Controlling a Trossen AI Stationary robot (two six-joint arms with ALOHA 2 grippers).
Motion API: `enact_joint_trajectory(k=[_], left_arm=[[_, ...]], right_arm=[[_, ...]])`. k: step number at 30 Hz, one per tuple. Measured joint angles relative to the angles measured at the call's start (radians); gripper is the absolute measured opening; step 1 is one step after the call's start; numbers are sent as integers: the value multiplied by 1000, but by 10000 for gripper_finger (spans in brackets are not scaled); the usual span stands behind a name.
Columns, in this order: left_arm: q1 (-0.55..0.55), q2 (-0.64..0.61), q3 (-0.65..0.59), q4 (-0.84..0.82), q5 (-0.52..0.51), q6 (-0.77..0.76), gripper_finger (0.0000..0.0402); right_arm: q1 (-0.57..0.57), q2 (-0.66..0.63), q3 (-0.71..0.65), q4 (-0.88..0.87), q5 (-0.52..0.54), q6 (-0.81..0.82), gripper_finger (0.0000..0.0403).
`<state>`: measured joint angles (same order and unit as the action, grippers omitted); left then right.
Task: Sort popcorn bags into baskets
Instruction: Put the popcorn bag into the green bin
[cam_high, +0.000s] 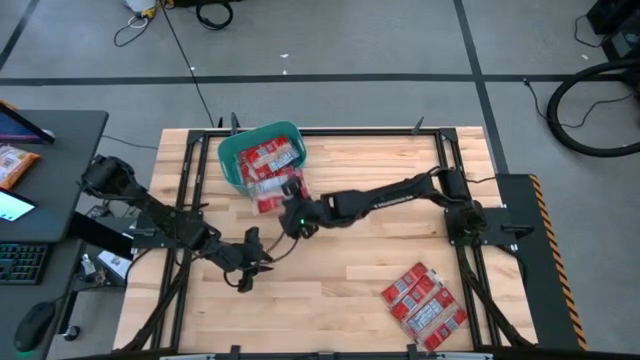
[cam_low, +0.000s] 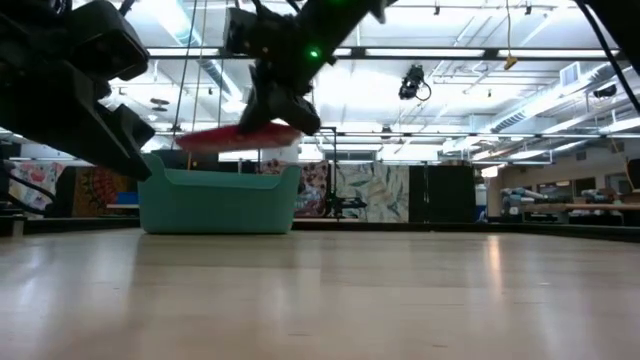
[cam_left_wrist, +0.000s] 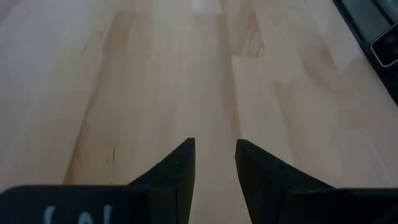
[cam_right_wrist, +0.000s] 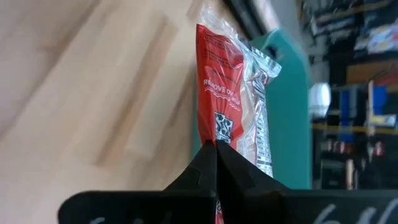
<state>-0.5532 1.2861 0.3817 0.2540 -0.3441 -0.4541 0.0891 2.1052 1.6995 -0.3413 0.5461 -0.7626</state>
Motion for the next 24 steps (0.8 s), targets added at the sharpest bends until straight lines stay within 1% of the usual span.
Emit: enact_joint_trajectory(k=[3, 6, 11, 13, 15, 16, 18, 21, 24], left_arm=[[-1, 0, 0, 3, -22, 2, 121], [0, 0, 0, 3, -47, 2, 121], [0, 0, 0, 3, -58, 3, 121], [0, 0, 0, 5, -63, 16, 121], [0, 0, 0, 5, -75, 21, 121], [0, 0, 0, 4, -80, 21, 121], [1, 1, 1, 1, -82, 21, 121], [1, 1, 1, -1, -81, 21, 121], [1, 1, 0, -3, -81, 21, 121]], right_arm=[[-48, 0, 19, 65, -69, -97, 1], [-110, 0, 19, 129, -186, -192, 2], [-217, 18, 19, 216, -375, -252, 5], [-255, 31, 16, 223, -444, -266, 5], [-292, 55, 18, 296, -519, -286, 6], [-307, 62, 17, 296, -536, -288, 7], [-334, 94, 20, 382, -536, -266, 11], [-360, 122, 17, 412, -454, -213, 28], [-370, 118, 17, 384, -440, -186, 56]])
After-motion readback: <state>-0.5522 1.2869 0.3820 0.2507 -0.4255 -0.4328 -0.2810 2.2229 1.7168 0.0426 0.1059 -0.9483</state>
